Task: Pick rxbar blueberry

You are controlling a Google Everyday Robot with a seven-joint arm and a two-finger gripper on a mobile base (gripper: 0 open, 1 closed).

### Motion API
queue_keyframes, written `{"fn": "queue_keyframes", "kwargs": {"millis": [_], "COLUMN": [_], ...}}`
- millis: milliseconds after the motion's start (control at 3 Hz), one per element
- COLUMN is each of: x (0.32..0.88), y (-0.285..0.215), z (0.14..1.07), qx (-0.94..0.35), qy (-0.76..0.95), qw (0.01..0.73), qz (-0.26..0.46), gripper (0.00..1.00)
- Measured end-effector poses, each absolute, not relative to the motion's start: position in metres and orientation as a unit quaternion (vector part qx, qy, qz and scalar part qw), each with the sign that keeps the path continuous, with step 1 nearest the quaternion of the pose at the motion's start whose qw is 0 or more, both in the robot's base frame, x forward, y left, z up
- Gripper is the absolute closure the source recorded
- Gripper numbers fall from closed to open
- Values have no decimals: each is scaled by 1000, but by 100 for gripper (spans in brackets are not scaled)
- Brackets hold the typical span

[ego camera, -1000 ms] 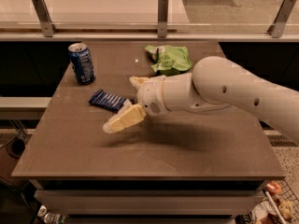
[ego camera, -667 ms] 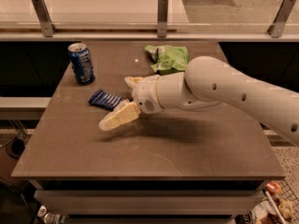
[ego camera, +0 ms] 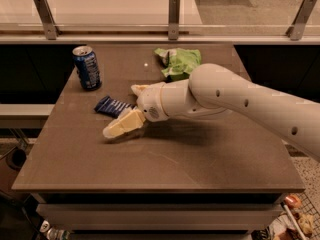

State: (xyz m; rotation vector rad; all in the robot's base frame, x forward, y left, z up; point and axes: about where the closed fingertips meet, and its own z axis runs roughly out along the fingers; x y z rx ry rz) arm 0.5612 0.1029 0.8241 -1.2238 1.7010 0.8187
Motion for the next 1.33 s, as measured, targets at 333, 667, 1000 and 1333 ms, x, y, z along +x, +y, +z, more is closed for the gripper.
{"fn": "queue_keyframes", "kwargs": {"millis": [333, 667, 1000, 1333], "x": [567, 566, 565, 565], "y": [107, 109, 111, 111], "z": [812, 812, 813, 813], "qx": [-484, -485, -487, -487], "qy": [687, 686, 685, 685], "qw": [431, 430, 430, 430], "qz": [328, 329, 329, 330], "gripper": [0, 16, 39, 63]}}
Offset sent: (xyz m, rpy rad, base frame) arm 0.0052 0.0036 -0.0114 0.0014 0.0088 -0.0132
